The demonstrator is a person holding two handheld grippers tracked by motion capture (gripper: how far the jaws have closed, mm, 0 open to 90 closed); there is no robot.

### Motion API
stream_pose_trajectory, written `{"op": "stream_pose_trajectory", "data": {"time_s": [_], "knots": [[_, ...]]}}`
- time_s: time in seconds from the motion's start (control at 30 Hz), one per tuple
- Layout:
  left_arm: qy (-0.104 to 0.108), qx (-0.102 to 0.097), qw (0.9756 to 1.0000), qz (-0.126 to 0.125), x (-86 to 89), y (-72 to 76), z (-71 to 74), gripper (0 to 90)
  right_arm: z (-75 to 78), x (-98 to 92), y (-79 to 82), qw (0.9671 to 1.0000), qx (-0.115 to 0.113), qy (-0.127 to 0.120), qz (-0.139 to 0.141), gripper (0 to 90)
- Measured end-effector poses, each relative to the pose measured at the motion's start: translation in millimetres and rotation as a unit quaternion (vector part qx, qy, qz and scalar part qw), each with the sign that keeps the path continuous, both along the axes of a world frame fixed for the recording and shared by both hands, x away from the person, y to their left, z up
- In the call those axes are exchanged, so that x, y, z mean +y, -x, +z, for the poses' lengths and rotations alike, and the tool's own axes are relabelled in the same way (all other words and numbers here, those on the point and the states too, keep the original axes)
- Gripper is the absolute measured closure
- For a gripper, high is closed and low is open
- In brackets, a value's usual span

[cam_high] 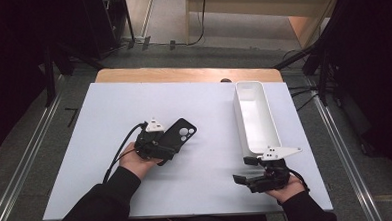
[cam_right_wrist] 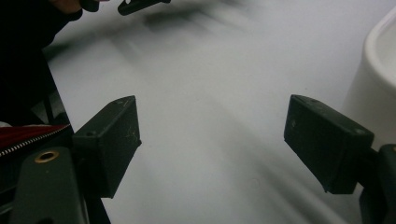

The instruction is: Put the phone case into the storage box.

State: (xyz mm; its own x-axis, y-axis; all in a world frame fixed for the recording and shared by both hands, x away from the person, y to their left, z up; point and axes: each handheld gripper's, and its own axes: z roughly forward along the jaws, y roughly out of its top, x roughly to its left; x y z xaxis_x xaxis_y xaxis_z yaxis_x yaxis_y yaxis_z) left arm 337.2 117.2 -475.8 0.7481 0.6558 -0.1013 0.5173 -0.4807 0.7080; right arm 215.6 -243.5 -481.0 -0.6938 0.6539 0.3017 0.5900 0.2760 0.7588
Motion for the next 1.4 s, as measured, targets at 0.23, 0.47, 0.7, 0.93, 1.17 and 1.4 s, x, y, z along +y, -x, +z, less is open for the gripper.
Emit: {"op": "stream_pose_trajectory", "data": {"time_s": [0.23, 0.47, 0.7, 0.93, 1.17, 1.4], "knots": [[0.02, 0.006, 0.9998, -0.006, 0.8, 3.6, 6.5, 13.8, 0.0, -0.2, -0.1, 1.0, -0.004, 0.003, 0.0, 16.6], [0.028, 0.009, 0.9995, -0.012, 0.6, 8.4, 11.1, 13.8, 1.0, 0.3, 0.3, 1.0, -0.006, 0.003, -0.002, 16.6], [0.035, 0.002, 0.9993, -0.011, -2.3, 16.3, 14.7, 13.7, 1.7, 1.4, 1.1, 0.9999, -0.011, 0.004, -0.003, 16.6], [0.043, -0.004, 0.9989, -0.017, -8.7, 25.7, 17.7, 13.8, 3.4, 3.1, 2.0, 0.9999, -0.013, 0.002, -0.004, 16.6], [0.061, -0.013, 0.998, -0.007, -12.4, 33.6, 18.1, 13.7, 7.5, 5.6, 3.2, 0.9996, -0.025, 0.004, -0.009, 16.6], [0.085, -0.015, 0.9962, 0.011, -12.6, 37.1, 17.2, 13.8, 13.5, 9.7, 3.4, 0.9993, -0.034, 0.001, -0.016, 16.6]]}}
